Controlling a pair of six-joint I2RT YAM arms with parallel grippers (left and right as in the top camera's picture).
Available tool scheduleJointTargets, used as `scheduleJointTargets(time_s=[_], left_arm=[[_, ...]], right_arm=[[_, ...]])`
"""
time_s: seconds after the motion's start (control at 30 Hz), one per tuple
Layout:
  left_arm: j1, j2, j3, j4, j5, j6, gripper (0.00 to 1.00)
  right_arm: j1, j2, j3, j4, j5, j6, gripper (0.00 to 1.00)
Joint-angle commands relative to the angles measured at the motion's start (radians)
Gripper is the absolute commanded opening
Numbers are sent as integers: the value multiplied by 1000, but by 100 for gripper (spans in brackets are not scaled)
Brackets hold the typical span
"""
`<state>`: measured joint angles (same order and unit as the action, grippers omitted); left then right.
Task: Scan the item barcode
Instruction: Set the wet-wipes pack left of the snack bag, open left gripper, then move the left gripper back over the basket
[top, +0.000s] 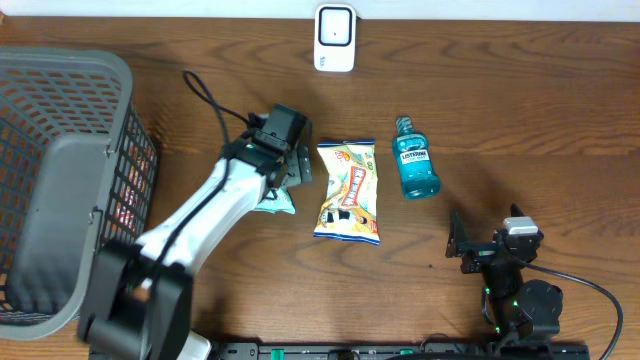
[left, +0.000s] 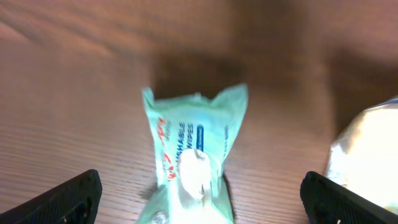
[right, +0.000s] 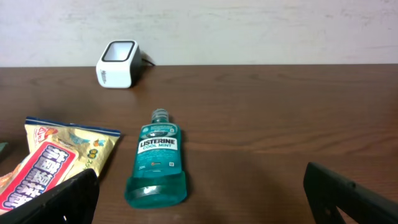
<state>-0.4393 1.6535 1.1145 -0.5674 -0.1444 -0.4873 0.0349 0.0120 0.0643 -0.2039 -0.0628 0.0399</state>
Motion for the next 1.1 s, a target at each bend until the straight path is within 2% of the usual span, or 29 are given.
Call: scheduleJointTargets(time_s=[0.0,0.37,0.47,0.73,0.97,1.07], left_arm=[[5,-123,50,2,-129,61,99],[90,-425,210,47,-190,184,99],[112,-497,258,92,-190,196,100],[115,-645,286,275,-190,334,100],[115,-716,286,237,-190,468,100],[115,-738,286,212,-190,488,100]], right_arm=[[11,-6,-2,-2,4,-13,99],[11,-6,-2,-2,4,-13,99],[11,-6,-2,-2,4,-13,99],[11,-6,-2,-2,4,-13,99],[11,-6,-2,-2,4,-13,99],[11,-6,-2,-2,4,-13,99]])
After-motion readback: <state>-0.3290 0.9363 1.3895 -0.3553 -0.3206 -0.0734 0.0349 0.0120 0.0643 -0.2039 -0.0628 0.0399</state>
